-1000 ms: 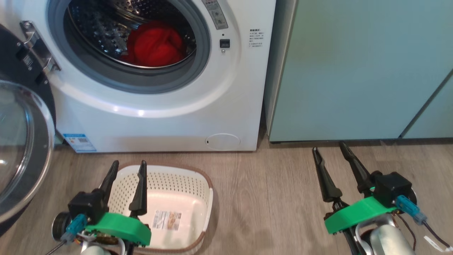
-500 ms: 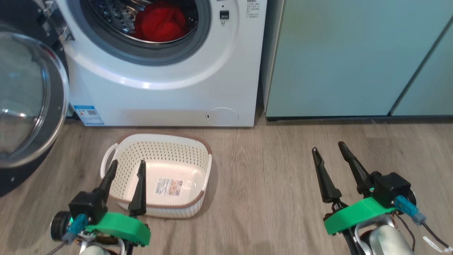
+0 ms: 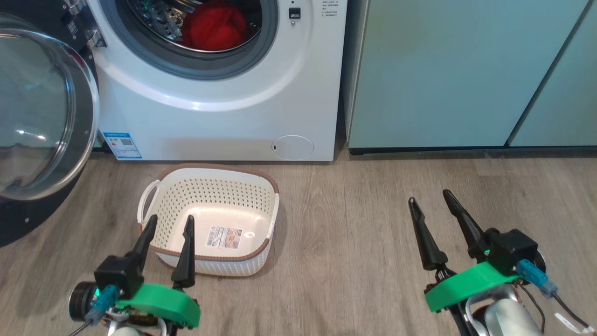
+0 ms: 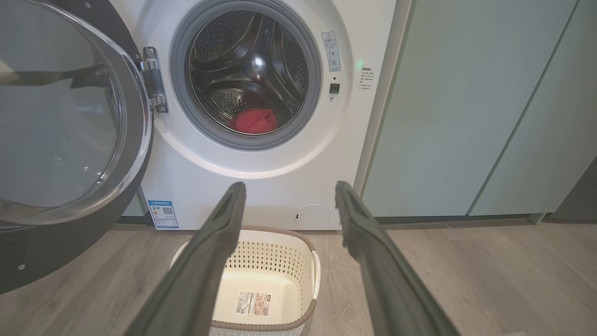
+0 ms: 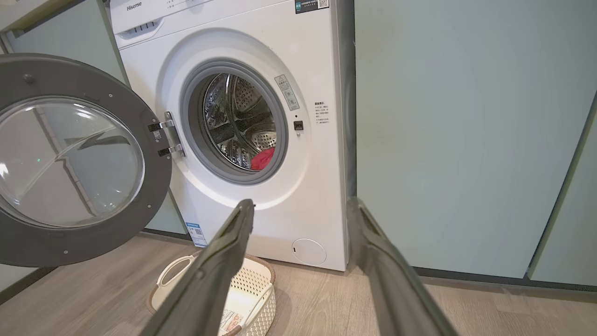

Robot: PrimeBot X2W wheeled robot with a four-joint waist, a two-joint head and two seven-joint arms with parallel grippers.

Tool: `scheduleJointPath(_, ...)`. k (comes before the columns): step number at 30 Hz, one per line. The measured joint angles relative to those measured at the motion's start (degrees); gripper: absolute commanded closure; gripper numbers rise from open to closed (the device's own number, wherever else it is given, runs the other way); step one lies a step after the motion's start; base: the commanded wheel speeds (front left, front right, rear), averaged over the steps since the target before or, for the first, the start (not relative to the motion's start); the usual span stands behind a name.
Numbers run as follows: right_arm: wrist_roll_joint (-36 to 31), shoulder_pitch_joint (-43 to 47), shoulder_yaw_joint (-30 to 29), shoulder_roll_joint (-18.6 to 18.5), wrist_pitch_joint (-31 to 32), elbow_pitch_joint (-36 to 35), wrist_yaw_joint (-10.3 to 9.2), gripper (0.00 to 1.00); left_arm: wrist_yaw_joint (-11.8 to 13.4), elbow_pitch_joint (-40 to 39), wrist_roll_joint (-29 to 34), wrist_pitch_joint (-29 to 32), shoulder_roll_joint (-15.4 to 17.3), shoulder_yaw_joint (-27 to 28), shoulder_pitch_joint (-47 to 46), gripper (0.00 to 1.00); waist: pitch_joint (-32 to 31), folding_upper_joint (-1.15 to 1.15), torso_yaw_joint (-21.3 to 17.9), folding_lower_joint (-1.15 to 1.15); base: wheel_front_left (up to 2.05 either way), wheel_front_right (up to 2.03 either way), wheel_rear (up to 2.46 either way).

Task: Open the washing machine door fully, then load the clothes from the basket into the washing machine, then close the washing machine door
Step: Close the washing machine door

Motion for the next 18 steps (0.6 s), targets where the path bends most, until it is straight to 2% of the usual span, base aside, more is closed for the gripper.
scheduleJointPath(18, 0.0, 0.0, 0.0, 0.0, 0.0, 0.0, 0.0, 0.0, 0.0, 0.0, 0.0, 0.0, 0.0, 0.1, 0.0, 0.0, 0.4, 0.0, 0.1, 0.0, 0.0, 0.0, 0.0)
